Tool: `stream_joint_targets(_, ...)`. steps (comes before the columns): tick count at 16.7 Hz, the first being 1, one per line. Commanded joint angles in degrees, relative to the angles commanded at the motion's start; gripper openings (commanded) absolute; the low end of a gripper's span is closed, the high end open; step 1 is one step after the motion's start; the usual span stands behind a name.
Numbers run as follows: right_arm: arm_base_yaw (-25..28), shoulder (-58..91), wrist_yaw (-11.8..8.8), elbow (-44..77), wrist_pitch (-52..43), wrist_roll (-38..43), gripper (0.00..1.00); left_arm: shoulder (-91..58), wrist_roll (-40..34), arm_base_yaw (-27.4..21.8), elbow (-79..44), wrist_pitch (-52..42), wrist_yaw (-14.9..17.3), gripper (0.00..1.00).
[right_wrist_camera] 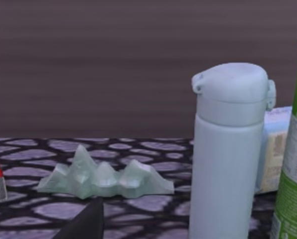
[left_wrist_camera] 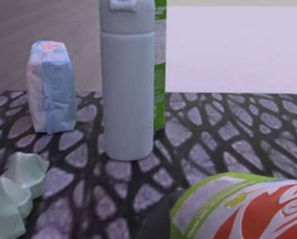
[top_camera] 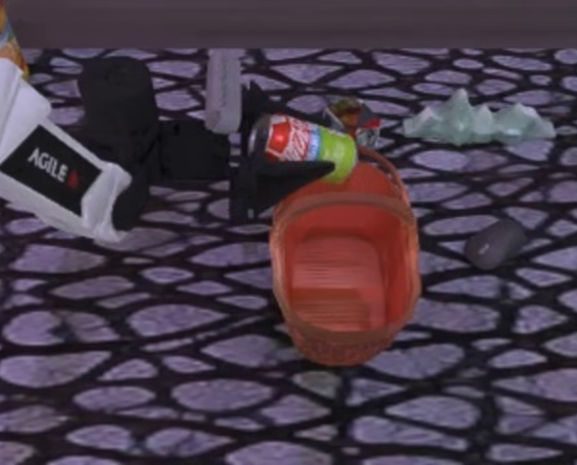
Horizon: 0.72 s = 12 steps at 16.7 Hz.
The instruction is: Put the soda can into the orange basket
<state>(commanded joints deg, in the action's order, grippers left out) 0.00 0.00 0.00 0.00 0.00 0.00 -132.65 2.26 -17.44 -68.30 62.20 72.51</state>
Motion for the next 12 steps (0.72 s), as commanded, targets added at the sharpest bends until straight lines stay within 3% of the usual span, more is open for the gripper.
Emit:
stream_joint_targets(1, 0.0, 0.0, 0.0, 0.0, 0.0, 0.0, 1.0, 0.0, 0.0, 0.0, 0.0, 0.0, 0.0, 0.0)
stream_joint_targets(12, 0.0, 0.0, 0.0, 0.0, 0.0, 0.0, 1.0, 0.0, 0.0, 0.0, 0.0, 0.0, 0.0, 0.83)
